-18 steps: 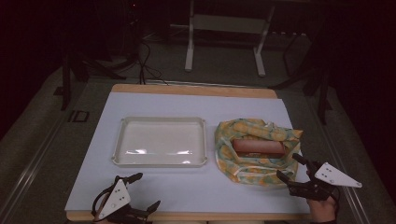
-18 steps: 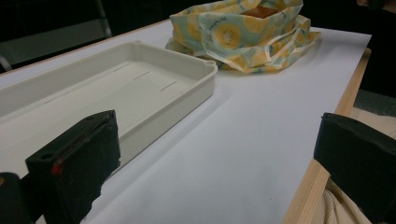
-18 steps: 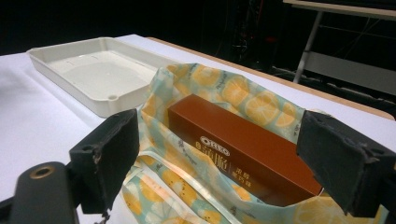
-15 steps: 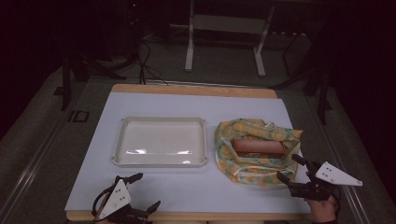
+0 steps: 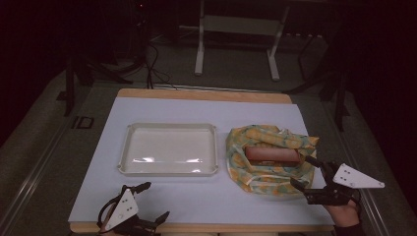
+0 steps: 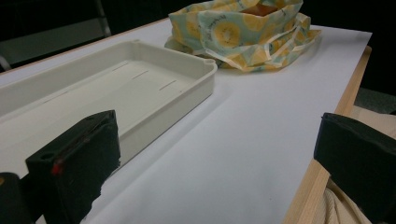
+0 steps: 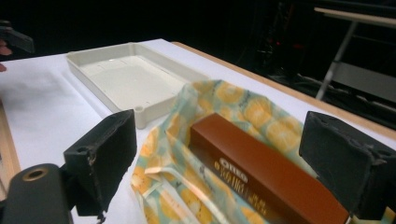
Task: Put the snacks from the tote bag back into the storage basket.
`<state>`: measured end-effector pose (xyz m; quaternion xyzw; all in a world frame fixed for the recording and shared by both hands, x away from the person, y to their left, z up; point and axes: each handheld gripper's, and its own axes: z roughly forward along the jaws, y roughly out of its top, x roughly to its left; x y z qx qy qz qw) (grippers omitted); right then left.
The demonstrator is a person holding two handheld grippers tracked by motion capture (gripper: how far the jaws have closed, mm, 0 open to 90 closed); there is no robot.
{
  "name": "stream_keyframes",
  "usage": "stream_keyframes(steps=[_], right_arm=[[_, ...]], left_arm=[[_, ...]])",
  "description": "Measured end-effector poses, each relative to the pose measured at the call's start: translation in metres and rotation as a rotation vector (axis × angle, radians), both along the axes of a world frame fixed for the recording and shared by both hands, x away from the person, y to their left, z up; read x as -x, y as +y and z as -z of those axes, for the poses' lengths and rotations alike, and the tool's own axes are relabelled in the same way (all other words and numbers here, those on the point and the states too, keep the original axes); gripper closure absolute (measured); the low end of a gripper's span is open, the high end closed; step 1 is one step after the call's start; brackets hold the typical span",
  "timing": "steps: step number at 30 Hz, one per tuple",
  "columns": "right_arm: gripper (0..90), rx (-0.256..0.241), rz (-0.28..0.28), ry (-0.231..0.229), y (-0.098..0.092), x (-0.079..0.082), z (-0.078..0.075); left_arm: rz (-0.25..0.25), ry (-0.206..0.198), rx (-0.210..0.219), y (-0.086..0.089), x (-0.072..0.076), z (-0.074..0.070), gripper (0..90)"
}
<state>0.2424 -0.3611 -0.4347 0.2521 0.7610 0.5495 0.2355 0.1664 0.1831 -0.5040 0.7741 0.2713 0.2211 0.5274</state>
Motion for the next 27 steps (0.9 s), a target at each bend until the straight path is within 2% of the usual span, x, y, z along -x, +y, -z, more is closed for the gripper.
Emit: stream_keyframes(steps=[6, 7, 13, 16, 20, 23, 27], right_arm=[[11.3, 0.005, -0.059, -0.014, 0.0, -0.012, -0.013], [11.3, 0.018, -0.076, -0.004, 0.0, -0.018, -0.017], [11.6, 0.046, -0.097, -0.005, -0.001, -0.032, -0.026], [13.6, 0.069, -0.136, -0.008, 0.0, -0.042, -0.031], [13.8, 0.09, -0.183, 0.029, 0.002, -0.056, -0.033], [13.8, 0.109, -0.194, 0.033, 0.003, -0.061, -0.032], [13.9, 0.141, -0.228, 0.063, 0.008, -0.073, -0.026]], left_arm=[[0.001, 0.001, 0.0, 0.0, 0.0, 0.0, 0.7], [0.002, 0.0, 0.003, 0.0, 0.0, 0.0, 0.8], [0.004, 0.0, 0.004, 0.0, 0.0, 0.0, 0.7], [0.004, 0.0, 0.003, 0.0, 0.0, 0.0, 0.7], [0.006, 0.002, 0.003, 0.0, 0.0, 0.0, 0.7], [0.007, 0.001, 0.003, 0.0, 0.0, 0.0, 0.7], [0.006, 0.002, 0.004, 0.0, 0.0, 0.0, 0.8]])
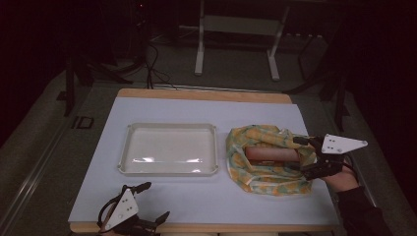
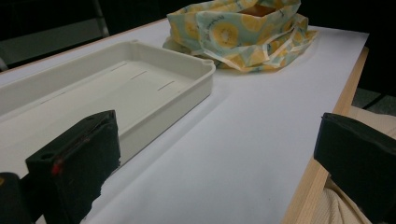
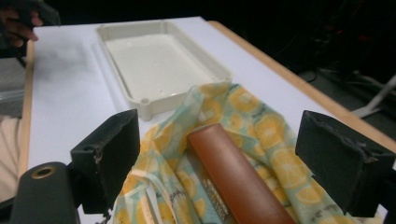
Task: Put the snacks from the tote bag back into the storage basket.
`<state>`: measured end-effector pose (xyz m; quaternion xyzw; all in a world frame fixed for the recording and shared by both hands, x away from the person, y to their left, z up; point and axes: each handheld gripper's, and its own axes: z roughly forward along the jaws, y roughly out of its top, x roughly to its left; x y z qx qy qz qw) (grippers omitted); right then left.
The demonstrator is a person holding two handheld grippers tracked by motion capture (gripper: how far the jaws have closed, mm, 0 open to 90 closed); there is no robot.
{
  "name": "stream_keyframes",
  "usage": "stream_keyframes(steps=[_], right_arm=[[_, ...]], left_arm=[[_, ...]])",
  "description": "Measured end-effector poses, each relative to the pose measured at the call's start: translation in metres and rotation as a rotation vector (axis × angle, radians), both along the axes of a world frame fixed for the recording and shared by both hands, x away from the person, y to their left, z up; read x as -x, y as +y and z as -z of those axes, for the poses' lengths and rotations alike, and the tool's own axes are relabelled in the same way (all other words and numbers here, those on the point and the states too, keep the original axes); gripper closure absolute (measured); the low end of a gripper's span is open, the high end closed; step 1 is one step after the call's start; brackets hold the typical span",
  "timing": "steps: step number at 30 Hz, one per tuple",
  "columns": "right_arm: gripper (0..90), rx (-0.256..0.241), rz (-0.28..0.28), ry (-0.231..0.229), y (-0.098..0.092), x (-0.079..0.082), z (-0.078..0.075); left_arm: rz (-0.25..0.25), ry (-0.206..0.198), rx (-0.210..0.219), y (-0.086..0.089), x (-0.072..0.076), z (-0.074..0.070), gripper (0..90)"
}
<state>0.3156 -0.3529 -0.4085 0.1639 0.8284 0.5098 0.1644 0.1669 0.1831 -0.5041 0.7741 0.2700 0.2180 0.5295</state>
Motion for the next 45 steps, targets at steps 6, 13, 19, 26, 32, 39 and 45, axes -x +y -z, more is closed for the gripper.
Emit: stream_keyframes(steps=[6, 13, 19, 26, 32, 39, 45], right_arm=[[14.4, 0.028, -0.004, 0.033, -0.002, -0.016, 0.01], [17.7, 0.054, -0.012, 0.078, -0.007, -0.032, 0.018], [17.7, 0.106, -0.006, 0.136, -0.007, -0.046, 0.031], [17.7, 0.238, 0.007, 0.158, -0.003, -0.057, 0.049], [17.7, 0.321, 0.011, 0.186, 0.0, -0.063, 0.059], [17.7, 0.397, -0.005, 0.193, 0.004, -0.068, 0.062], [17.7, 0.472, -0.024, 0.195, 0.008, -0.072, 0.063]], left_arm=[[0.001, 0.001, 0.001, 0.0, 0.0, 0.0, 0.8], [0.004, 0.002, -0.001, 0.0, 0.0, 0.0, 0.8], [0.005, 0.003, -0.001, 0.0, -0.001, 0.001, 0.7], [0.008, 0.004, -0.003, 0.0, -0.001, 0.001, 0.7], [0.009, 0.004, -0.003, 0.0, -0.001, 0.001, 0.7], [0.011, 0.008, -0.005, -0.001, -0.001, 0.001, 0.7], [0.011, 0.01, -0.005, -0.001, -0.001, 0.002, 0.7]])
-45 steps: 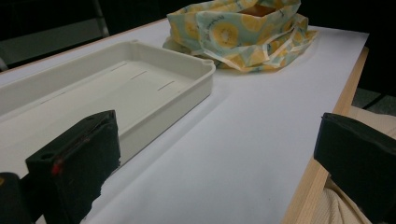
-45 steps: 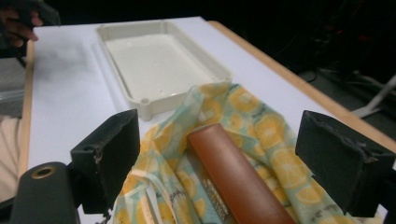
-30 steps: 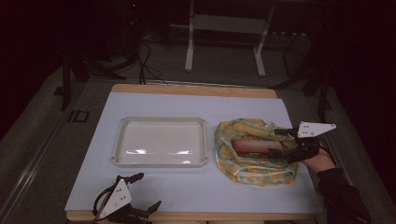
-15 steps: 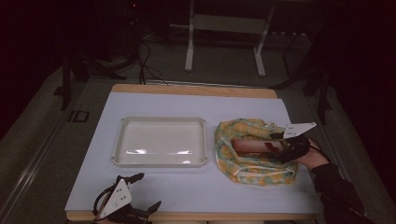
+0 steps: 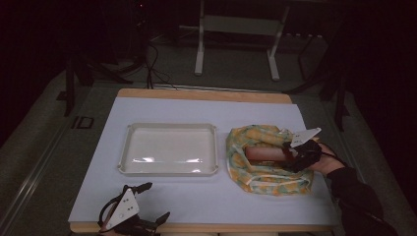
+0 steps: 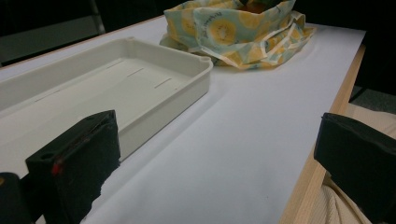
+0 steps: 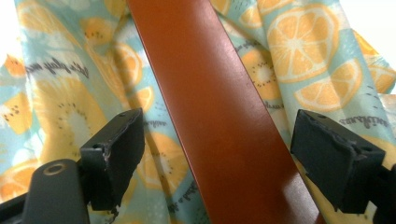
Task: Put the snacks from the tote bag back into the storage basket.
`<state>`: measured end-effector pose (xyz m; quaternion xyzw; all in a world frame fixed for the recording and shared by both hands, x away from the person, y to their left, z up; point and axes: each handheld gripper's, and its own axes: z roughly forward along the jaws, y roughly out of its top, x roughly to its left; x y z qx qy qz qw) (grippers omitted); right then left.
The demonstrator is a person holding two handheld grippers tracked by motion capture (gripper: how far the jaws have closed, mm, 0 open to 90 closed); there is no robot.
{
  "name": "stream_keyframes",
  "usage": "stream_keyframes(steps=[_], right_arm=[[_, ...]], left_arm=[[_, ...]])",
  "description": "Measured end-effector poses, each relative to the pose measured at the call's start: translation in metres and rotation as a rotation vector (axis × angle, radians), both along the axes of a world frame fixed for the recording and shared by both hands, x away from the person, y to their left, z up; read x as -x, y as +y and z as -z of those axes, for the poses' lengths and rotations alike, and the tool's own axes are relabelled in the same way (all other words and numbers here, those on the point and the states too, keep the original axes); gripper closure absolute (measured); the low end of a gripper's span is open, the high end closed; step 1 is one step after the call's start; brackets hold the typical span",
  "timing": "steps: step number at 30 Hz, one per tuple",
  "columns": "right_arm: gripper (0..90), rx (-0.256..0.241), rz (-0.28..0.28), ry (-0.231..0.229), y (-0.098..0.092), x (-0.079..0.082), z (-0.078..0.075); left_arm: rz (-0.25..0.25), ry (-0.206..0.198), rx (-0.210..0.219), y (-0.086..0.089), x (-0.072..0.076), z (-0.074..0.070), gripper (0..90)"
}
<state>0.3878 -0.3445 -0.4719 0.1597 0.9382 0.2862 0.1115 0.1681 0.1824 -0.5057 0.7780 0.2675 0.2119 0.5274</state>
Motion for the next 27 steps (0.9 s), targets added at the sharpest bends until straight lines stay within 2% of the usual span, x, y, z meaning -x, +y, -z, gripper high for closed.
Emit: stream_keyframes(steps=[3, 4, 5, 11, 17, 19, 24, 27], right_arm=[[17.7, 0.054, -0.018, 0.007, 0.004, -0.002, 0.001], [17.7, 0.054, -0.018, 0.007, 0.004, -0.002, 0.001], [19.4, 0.082, -0.031, 0.003, 0.007, -0.002, 0.001], [25.1, 0.115, -0.056, 0.004, 0.01, -0.003, 0.0], [37.2, 0.193, -0.112, 0.025, 0.013, -0.006, 0.0], [41.1, 0.202, -0.134, 0.036, 0.015, -0.007, -0.002], [42.3, 0.223, -0.15, 0.04, 0.018, -0.007, -0.006], [42.6, 0.226, -0.15, 0.071, 0.018, -0.007, -0.008]], left_arm=[[0.0, 0.0, -0.001, 0.0, 0.0, 0.0, 0.7], [0.0, 0.0, -0.001, 0.0, 0.0, 0.0, 0.7], [0.0, 0.0, 0.0, 0.0, 0.0, 0.0, 0.7], [0.002, 0.002, -0.001, 0.0, 0.0, 0.0, 0.7], [0.004, 0.003, -0.004, 0.0, 0.0, 0.001, 0.7], [0.003, 0.004, -0.003, 0.0, 0.0, 0.001, 0.7], [0.004, 0.002, -0.003, 0.0, 0.0, 0.001, 0.7], [0.005, 0.001, -0.001, 0.0, 0.0, 0.001, 0.7]])
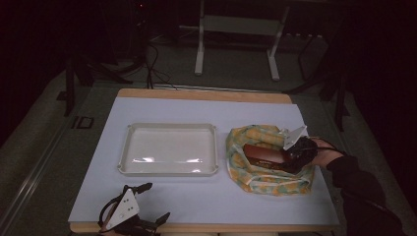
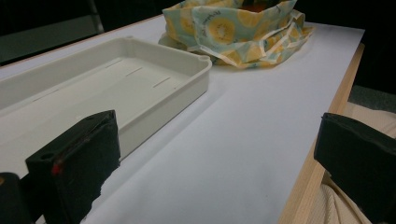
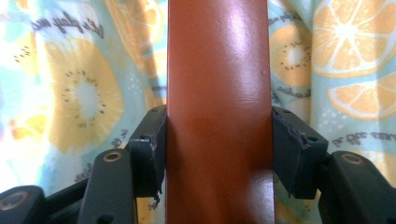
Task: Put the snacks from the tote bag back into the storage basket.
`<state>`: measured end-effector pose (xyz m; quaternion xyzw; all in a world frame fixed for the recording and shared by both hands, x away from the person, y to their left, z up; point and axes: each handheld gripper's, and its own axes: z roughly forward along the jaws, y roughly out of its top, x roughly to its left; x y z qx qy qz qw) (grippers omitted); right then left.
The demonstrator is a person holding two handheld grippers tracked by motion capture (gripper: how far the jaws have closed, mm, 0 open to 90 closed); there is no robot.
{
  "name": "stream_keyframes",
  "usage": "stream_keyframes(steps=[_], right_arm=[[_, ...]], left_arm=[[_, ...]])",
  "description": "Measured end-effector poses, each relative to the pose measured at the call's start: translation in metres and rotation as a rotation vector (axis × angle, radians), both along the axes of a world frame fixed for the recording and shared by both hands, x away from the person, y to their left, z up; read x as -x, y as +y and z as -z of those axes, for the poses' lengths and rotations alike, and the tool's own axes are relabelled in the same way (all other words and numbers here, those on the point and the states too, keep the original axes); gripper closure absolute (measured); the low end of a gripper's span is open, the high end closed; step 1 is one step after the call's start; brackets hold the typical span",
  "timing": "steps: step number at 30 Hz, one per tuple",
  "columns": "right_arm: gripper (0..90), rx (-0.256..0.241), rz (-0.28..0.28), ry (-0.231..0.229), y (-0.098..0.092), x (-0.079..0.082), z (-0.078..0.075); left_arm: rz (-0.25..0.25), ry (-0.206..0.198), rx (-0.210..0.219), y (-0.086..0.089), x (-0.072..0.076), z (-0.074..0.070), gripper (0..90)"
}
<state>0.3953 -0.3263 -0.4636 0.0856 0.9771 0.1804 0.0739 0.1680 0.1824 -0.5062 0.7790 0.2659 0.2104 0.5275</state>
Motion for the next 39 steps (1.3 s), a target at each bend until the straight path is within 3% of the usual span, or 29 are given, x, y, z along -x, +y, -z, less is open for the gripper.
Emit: stream_keyframes(steps=[8, 19, 22, 39], right_arm=[[42.8, -0.002, 0.009, -0.003, -0.002, 0.0, -0.007], [42.9, -0.025, 0.04, -0.033, -0.01, 0.002, -0.029], [43.0, -0.042, 0.032, -0.044, -0.011, 0.003, -0.037], [43.0, -0.017, -0.013, -0.094, 0.001, 0.007, -0.076]], left_arm=[[-0.002, -0.001, 0.001, 0.0, 0.0, 0.0, 0.7], [-0.004, 0.0, 0.0, 0.0, 0.0, 0.0, 0.7], [-0.005, -0.001, 0.003, 0.0, 0.0, 0.0, 0.7], [-0.001, 0.0, 0.003, 0.0, 0.0, 0.0, 0.7]])
